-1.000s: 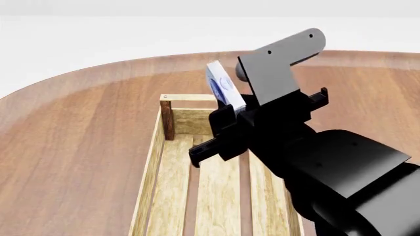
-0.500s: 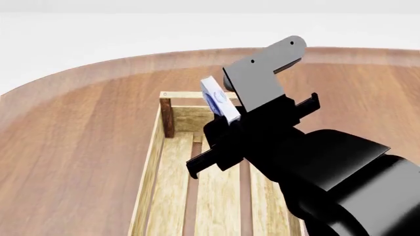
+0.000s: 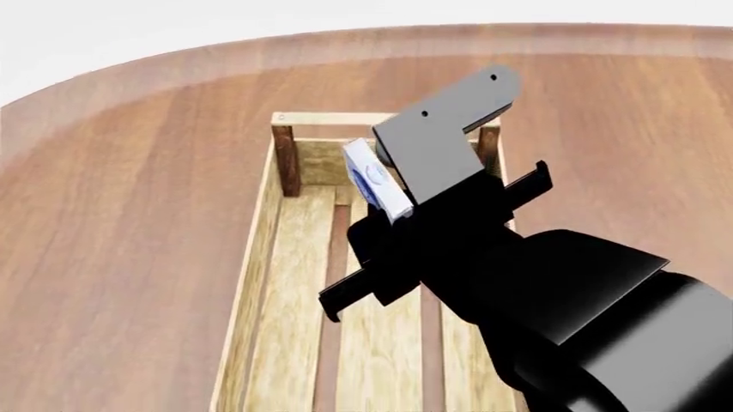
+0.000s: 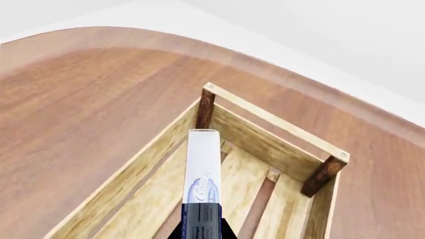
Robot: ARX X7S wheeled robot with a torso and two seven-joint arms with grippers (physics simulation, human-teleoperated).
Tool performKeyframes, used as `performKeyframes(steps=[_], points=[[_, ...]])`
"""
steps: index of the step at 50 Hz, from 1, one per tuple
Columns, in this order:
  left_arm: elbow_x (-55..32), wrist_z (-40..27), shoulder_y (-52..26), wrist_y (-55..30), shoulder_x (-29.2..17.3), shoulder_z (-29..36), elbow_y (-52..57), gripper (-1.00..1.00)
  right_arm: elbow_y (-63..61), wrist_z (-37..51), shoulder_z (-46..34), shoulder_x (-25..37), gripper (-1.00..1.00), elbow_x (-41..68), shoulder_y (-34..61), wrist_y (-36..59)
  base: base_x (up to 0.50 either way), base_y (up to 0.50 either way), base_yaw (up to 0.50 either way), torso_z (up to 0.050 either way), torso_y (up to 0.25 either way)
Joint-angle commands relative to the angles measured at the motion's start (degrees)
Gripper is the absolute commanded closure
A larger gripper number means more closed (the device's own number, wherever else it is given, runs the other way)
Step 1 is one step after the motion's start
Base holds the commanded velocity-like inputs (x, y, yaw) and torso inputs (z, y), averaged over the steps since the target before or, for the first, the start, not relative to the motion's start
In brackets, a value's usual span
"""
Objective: Pick up the cream cheese and put it in the tray.
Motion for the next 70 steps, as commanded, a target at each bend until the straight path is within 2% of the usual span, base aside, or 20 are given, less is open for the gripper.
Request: performKeyframes(steps=[1,70], points=[[0.02,-0.33,0.04,-0.02,0.02,-0.17,0.07,-1.0,-0.37,0.31,0.02,0.15,1.0,-0.5,0.57,0.0,0.0,0.0,0.0,0.0,-0.062],[0.18,-1.56,0.2,0.66,-0.38,-0.17,0.13,-1.0,0.65,0.57,-3.21,0.7,1.0,-0.36,0.75,-1.47,0.0,0.0,0.0,0.0,-0.135]])
